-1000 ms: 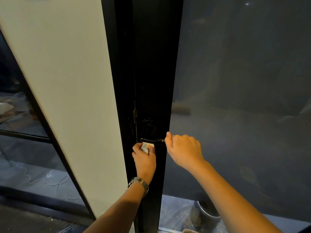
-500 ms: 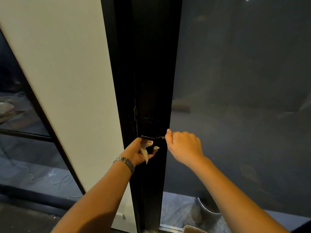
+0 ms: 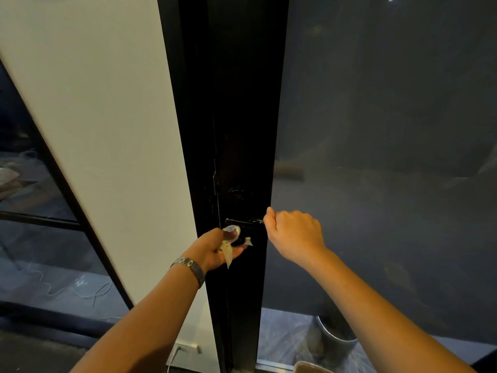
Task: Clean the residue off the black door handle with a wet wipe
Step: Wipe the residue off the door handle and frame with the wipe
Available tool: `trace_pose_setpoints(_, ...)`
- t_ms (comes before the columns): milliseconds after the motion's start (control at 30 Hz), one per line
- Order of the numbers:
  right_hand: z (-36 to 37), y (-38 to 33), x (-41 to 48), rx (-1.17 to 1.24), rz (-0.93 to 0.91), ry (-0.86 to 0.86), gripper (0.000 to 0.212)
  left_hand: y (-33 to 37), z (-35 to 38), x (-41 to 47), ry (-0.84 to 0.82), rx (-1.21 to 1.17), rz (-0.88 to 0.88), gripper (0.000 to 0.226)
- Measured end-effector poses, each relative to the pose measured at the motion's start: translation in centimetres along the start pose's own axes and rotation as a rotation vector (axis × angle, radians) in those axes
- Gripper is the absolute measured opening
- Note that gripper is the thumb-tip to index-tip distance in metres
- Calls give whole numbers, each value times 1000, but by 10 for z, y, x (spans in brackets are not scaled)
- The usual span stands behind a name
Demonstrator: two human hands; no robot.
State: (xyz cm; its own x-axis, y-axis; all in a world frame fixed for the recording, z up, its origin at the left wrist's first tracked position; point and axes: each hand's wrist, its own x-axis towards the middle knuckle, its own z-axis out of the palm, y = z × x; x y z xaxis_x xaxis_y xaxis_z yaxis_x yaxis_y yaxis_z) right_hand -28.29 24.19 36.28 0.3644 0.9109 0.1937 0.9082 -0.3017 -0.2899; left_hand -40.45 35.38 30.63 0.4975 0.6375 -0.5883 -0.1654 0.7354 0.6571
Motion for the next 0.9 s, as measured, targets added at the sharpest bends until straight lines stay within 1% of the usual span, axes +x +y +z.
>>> trace_pose_setpoints(100,-1,0,1,5,3,0,57,-2,8,-10,50,115,64,12)
trace_pose_setpoints(167,0,0,2,2,-3,3,57,-6,10,-10,122,242,194,5)
trace_pose_setpoints(200,1,0,2,0,-7,5,57,-7,9,-8,178,380,295,5)
trace_pose_setpoints(267,1,0,1,2,-8,5,57,-8,5,-5,311,802,478,14)
trace_pose_setpoints(300,1,0,1,5,-6,5,57,-9,5,-5,355,965,543,14)
trace_pose_setpoints(367,1,0,2,10,0,4,57,-12,8,-8,382,1140,653,14)
trace_pose_setpoints(600,1,-1,1,25,9,15,56,-26,19,-18,342,1459,822,25)
trace_pose_setpoints(800,0,-1,1,35,9,3,56,-19,15,-14,265,1502,889,24)
trace_pose_setpoints(900,0,-1,0,30,4,-2,57,-16,5,-11,205,1466,928,21)
